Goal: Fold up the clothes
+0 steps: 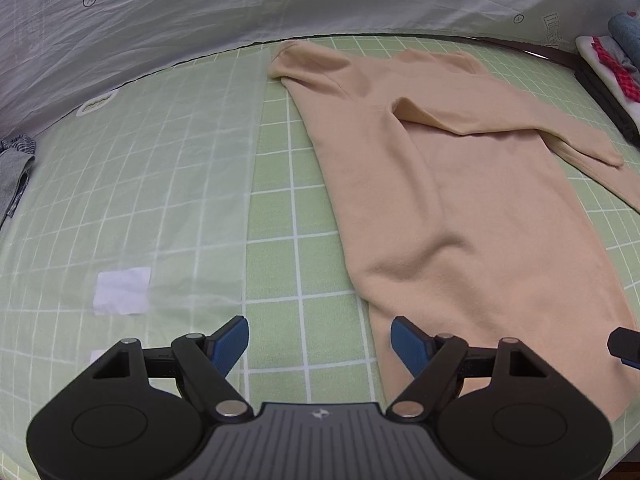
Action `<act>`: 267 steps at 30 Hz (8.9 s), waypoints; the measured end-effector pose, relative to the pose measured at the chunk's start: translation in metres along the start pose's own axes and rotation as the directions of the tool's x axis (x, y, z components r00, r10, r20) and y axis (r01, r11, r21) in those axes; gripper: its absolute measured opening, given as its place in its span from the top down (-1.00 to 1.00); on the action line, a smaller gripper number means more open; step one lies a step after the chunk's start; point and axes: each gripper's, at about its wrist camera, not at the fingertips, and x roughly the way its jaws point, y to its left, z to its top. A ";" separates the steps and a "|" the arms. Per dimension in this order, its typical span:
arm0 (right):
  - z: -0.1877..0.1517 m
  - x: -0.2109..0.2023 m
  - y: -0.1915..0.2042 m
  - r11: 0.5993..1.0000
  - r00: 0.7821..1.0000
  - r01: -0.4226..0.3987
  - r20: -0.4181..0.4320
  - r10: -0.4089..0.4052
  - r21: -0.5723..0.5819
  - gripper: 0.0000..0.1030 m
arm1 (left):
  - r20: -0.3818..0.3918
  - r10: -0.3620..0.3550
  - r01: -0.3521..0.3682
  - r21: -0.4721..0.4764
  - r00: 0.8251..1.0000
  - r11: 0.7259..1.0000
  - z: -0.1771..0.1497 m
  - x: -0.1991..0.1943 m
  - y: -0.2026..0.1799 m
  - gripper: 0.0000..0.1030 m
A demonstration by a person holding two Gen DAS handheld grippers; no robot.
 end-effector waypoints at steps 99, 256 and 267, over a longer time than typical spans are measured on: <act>0.129 0.039 -0.039 0.902 0.938 0.291 0.280 -0.204 -0.318 -0.97 | 0.173 -0.028 0.038 -0.056 0.984 0.998 0.113 0.003 -0.071 -0.88; 0.215 0.087 -0.145 0.874 0.820 0.480 0.391 -0.418 -0.073 -0.19 | -0.143 -0.020 0.007 -0.091 0.989 0.996 0.143 0.073 -0.054 -1.00; 0.212 0.081 -0.074 0.943 0.920 0.227 0.371 -0.125 -0.245 0.70 | -0.159 -0.021 0.006 -0.093 0.987 0.996 0.149 0.074 -0.055 -1.00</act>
